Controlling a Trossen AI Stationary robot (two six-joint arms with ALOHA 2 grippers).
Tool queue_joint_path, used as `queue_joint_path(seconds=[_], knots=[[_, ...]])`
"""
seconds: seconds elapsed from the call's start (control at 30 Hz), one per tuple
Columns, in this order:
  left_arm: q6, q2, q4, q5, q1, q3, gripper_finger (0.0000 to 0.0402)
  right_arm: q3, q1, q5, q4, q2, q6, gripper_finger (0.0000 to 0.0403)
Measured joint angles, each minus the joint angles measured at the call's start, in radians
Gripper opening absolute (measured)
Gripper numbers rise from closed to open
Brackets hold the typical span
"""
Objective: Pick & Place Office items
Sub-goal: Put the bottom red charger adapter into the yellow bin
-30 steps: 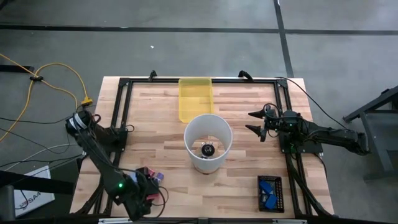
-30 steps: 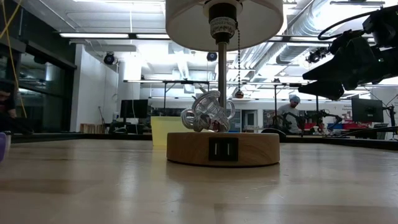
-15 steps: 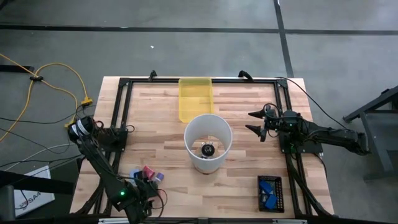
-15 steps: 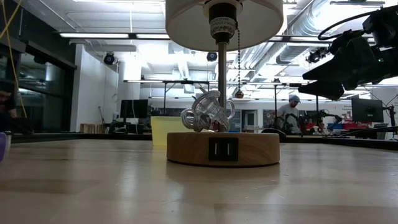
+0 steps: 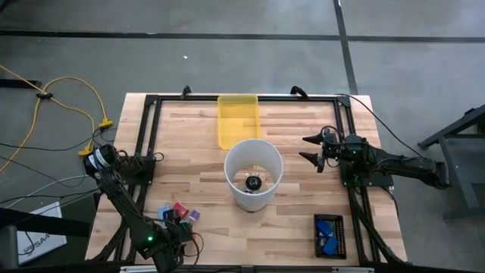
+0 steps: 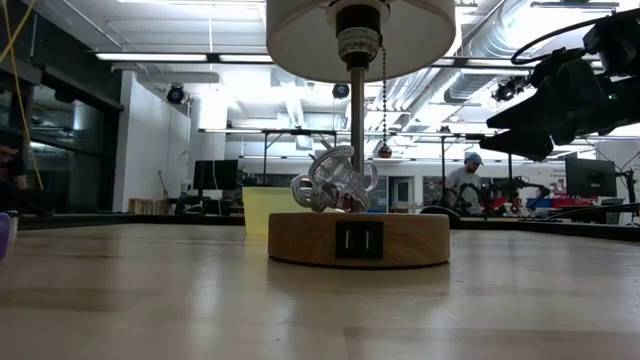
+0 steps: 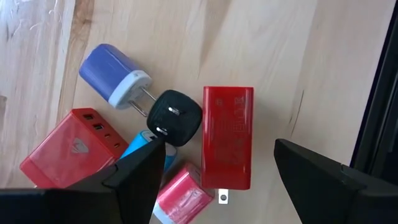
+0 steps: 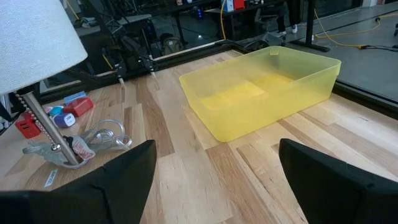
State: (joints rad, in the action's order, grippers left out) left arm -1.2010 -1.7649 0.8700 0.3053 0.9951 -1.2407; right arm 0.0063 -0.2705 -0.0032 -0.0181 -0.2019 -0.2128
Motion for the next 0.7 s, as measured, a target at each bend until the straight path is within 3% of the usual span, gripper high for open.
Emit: queue_joint_path(seconds=[0.7], knots=[[0.043,-0.017,-0.05,0.0,0.044,0.0,0.0293,0.0,0.0,0.0,0.0,0.0,0.0,0.0326]])
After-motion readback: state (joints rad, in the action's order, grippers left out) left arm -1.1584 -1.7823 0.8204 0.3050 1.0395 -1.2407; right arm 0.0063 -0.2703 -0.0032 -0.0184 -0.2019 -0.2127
